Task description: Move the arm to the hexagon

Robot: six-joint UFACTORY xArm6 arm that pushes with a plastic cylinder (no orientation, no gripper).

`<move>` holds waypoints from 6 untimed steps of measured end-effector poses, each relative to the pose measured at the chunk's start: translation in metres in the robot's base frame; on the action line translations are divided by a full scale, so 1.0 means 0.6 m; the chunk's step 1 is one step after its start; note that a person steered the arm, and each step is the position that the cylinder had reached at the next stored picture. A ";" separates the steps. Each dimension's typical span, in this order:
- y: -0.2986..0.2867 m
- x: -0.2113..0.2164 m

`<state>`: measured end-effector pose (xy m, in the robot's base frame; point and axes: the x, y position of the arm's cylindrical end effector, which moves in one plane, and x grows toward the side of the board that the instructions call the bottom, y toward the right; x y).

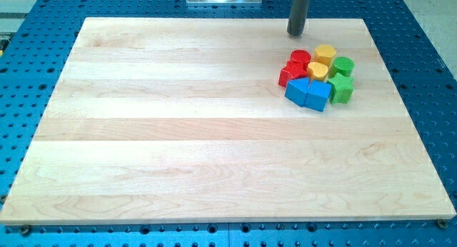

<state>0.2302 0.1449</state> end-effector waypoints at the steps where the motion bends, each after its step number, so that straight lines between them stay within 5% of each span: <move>1: 0.001 -0.002; 6: 0.102 0.013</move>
